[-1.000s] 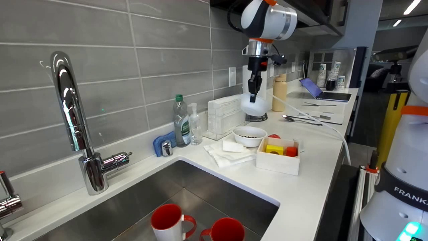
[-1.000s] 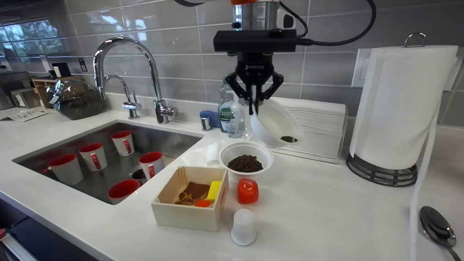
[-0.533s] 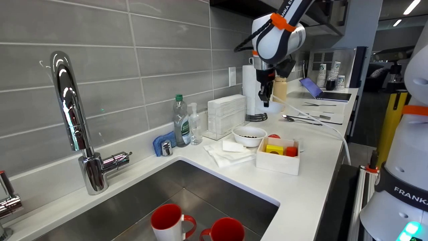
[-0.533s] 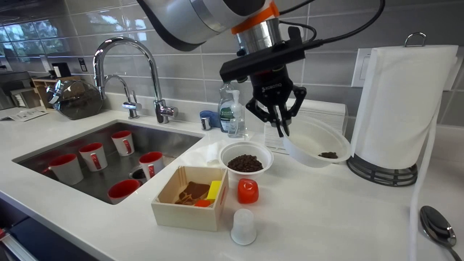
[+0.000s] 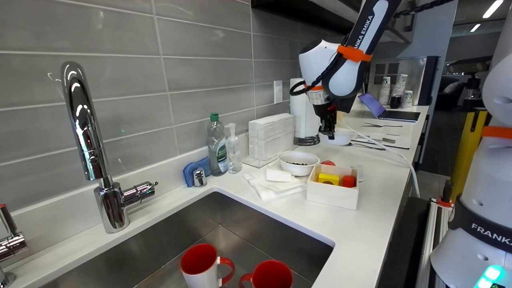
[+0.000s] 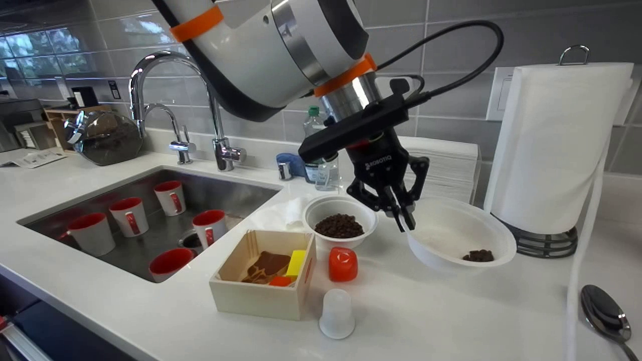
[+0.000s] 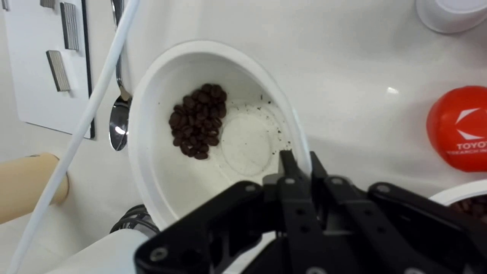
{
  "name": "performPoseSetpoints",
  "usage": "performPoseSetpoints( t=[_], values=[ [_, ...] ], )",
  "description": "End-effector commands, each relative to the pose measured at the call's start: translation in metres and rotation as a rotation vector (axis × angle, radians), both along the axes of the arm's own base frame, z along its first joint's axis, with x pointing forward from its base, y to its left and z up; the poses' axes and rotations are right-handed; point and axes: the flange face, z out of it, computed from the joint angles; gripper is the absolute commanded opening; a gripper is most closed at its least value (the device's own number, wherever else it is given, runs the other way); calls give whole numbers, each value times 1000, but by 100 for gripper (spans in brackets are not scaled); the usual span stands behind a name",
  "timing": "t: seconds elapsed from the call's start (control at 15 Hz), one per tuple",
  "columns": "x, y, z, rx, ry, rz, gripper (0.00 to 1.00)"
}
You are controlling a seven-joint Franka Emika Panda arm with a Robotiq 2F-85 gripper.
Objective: Pour the beans into another plate
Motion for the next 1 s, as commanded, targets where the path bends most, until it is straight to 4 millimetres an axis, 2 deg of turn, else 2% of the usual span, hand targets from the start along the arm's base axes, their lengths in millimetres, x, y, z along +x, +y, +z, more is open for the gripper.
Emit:
performPoseSetpoints(
  t=[0.0,0.33,0.4,0.47,0.6,0.93],
  values=[
    [-6,3,-20,-4,-26,-25,0],
    [-4,1,-33,29,-71,-61,0],
    [-5,0,-35,32,-77,-68,25],
    [-5,-2,-37,35,-80,-75,27],
    [-6,-6,-38,36,-89,-89,41],
    [-4,-10,-28,60,-124,-127,85]
  ],
)
